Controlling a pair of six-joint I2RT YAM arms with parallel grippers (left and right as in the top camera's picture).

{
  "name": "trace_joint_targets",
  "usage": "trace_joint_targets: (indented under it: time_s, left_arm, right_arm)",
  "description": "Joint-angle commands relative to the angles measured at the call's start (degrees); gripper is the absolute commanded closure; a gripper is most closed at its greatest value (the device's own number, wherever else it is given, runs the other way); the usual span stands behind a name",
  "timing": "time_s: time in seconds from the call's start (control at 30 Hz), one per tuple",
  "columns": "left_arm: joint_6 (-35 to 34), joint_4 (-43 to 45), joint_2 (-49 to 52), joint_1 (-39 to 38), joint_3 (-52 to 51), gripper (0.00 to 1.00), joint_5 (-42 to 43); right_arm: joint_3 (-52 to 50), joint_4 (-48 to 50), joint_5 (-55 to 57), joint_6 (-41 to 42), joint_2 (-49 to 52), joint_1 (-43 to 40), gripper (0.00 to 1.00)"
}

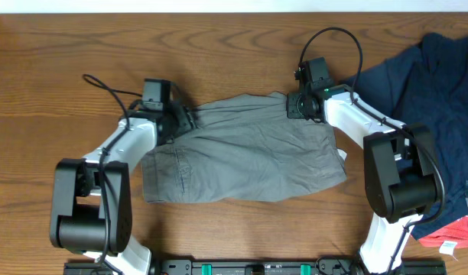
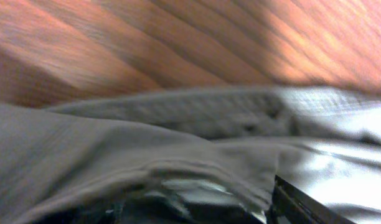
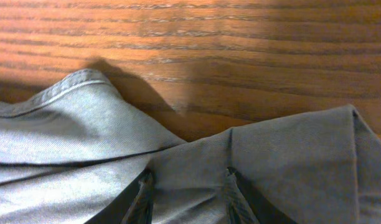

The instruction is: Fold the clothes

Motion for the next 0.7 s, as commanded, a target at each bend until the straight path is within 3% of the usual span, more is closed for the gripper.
trace_joint_targets:
  time_s: [0.0, 0.2, 0.23, 0.33, 0.47, 0.67]
  left_arm:
    - [-4.57, 0.74, 1.27, 2.95, 0.02, 0.28, -4.22]
    - [3.04, 0.46, -1.22, 3.56, 2.69, 0.27, 2.82]
    - [4.81, -1.07, -2.56, 3.61, 3.43, 0.22, 2.80]
    - [8.74, -8.20, -8.76, 4.26, 5.55, 0.07, 2.34]
    - [9.66, -19.39, -18.01, 6.60, 5.84, 0.00, -0.24]
    - [9.64, -34.18, -22.71, 10.82, 4.66, 0.02, -4.04]
  right_arm:
    - [-0.26, -0.42, 5.99, 3.37, 2.19, -2.14, 0.63]
    - [0.98, -1.73, 5.29, 0.92, 0.33, -3.72, 0.55]
    - [1.53, -2.64, 5.31, 0.31, -0.72, -3.93, 0.53]
    - [3.06, -5.51, 5.31, -1.90, -5.90, -4.50, 0.47]
    - [3.39, -10.56, 5.27, -2.08, -15.45, -5.03, 0.43]
    - [3.39, -25.53, 1.05, -2.01, -24.33, -4.31, 0.43]
